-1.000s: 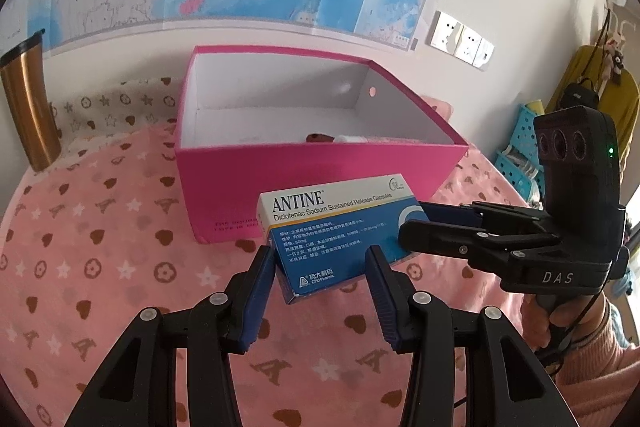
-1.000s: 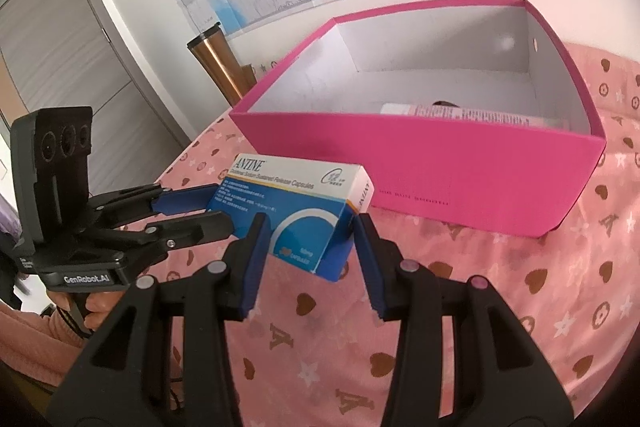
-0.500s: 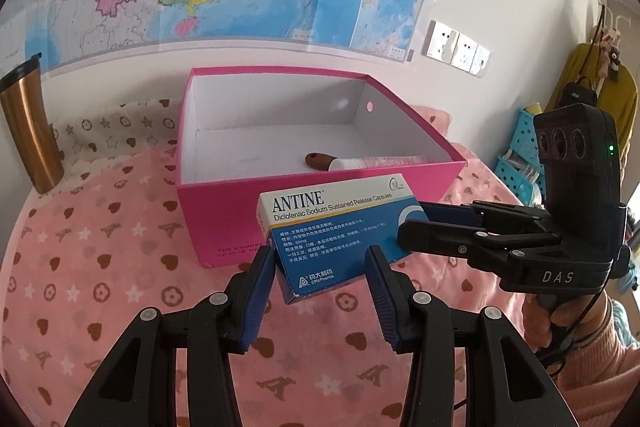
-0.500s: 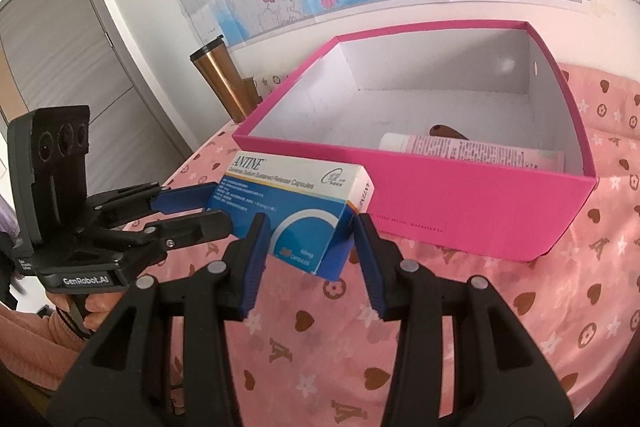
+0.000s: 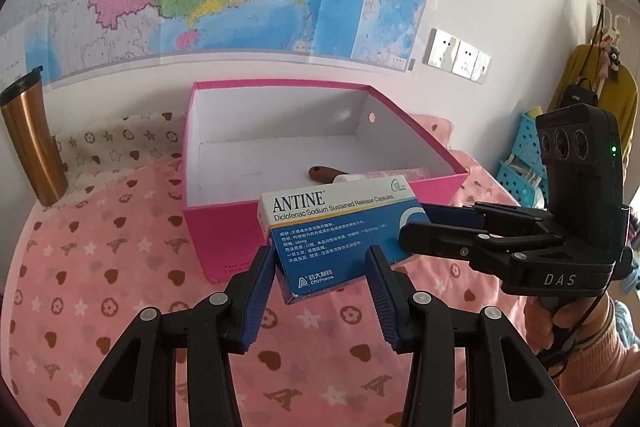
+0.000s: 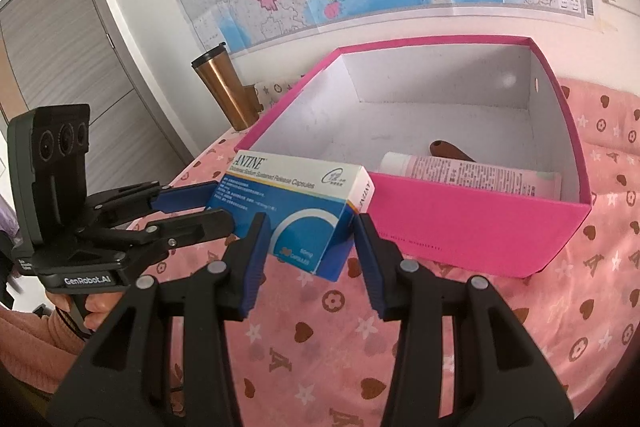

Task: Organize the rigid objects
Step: 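Carry the ANTINE box with the left tool over the magenta box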

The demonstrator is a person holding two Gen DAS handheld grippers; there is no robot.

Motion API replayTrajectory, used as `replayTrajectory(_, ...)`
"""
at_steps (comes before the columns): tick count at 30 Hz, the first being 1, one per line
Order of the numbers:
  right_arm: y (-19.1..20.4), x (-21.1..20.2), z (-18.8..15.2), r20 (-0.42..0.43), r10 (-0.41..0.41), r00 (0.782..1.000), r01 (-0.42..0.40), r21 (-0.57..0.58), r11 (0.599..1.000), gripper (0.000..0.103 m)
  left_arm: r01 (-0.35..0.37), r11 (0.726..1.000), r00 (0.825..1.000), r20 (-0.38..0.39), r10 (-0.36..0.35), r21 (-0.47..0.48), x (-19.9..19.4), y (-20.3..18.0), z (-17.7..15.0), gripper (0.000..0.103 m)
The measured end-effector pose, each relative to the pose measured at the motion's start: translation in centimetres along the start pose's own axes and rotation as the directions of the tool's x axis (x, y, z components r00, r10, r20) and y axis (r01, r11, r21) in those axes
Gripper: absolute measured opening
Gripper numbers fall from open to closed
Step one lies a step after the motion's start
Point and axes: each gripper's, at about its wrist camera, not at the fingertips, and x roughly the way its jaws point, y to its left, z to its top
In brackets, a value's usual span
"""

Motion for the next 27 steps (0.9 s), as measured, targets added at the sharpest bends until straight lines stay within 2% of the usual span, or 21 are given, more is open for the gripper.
replayTrajectory(27, 0.0, -0.3, 0.7, 0.026, 0.002, 1.000, -0.002, -0.009, 1.000, 0.047, -0.007, 1.000, 1.000, 0.022, 0.007, 0.006, 0.3, 0.5, 1.4, 0.046)
